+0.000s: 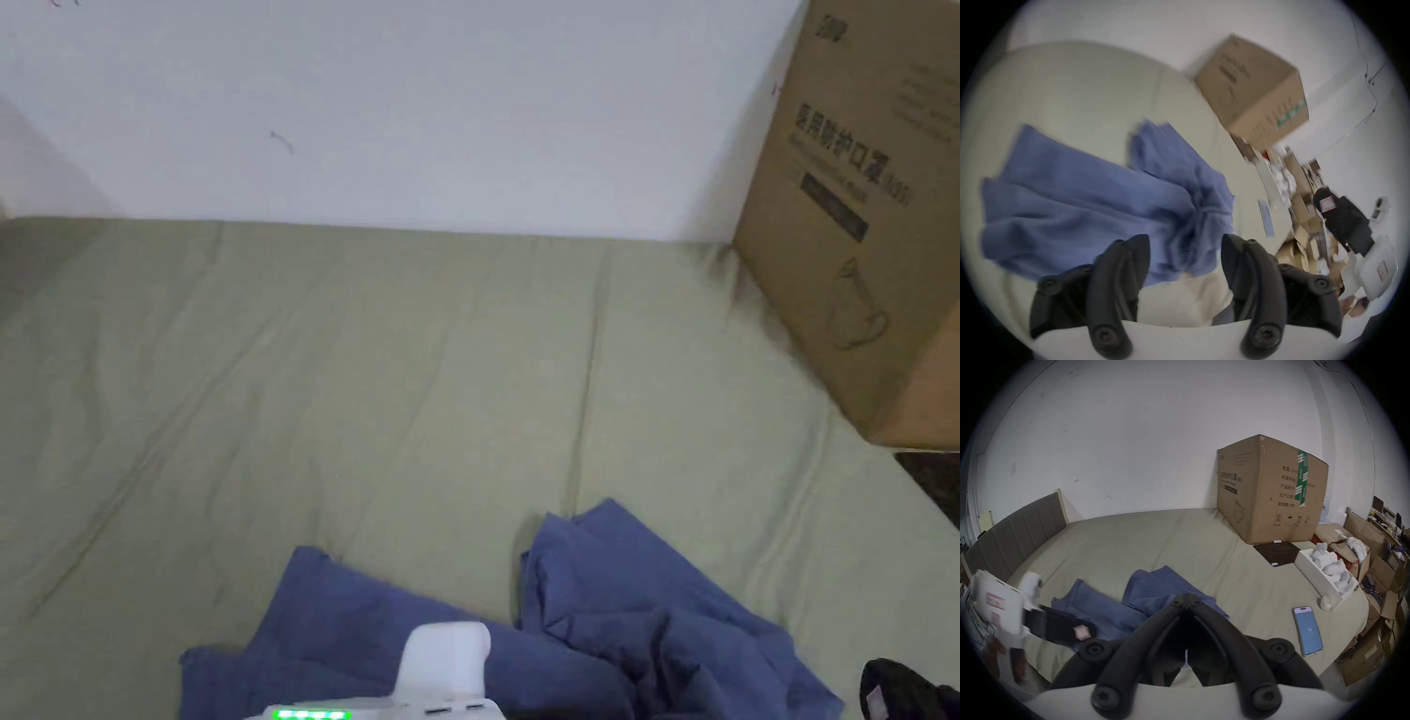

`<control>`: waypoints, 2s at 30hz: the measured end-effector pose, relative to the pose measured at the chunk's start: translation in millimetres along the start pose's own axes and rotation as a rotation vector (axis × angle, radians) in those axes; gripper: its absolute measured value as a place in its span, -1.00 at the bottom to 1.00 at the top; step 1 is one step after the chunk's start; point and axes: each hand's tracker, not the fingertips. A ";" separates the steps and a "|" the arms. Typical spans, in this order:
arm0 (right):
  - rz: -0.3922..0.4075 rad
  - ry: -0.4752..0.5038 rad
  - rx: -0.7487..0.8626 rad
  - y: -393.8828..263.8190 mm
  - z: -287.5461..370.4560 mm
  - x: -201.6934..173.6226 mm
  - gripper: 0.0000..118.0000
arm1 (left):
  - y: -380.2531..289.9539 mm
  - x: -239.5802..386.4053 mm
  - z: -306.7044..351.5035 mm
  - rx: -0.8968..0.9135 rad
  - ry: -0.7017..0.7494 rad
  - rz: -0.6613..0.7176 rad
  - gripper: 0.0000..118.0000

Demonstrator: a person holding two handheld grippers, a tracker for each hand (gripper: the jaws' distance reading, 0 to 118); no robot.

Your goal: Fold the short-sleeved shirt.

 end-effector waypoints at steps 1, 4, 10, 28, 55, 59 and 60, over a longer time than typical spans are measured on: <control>0.000 0.016 0.005 -0.1 -1.0 -2.9 -1.00 | -2.9 -8.1 23.0 0.059 0.049 0.001 -1.00; 0.005 0.070 0.000 -4.5 -5.0 -12.5 -1.00 | -25.1 -30.4 69.3 0.154 0.227 0.106 -1.00; 0.033 0.109 -0.056 -10.0 -21.0 -29.6 -1.00 | -11.7 -73.9 90.6 0.183 0.274 0.191 -1.00; 0.031 -0.036 -0.178 9.8 -68.9 -25.0 -1.00 | 116.3 -169.7 -58.8 -0.094 0.373 0.100 -0.25; 0.238 0.330 -0.515 19.6 -317.9 -91.3 0.43 | 71.2 -160.9 -69.8 0.001 0.479 -0.037 -0.92; 0.379 0.299 -0.582 -1.2 -335.8 -114.1 -0.33 | 72.9 -162.4 -70.4 -0.007 0.479 -0.047 -0.92; 0.400 0.294 -0.557 -4.7 -334.9 -118.3 -0.58 | 72.7 -161.0 -71.2 -0.010 0.483 -0.055 -0.92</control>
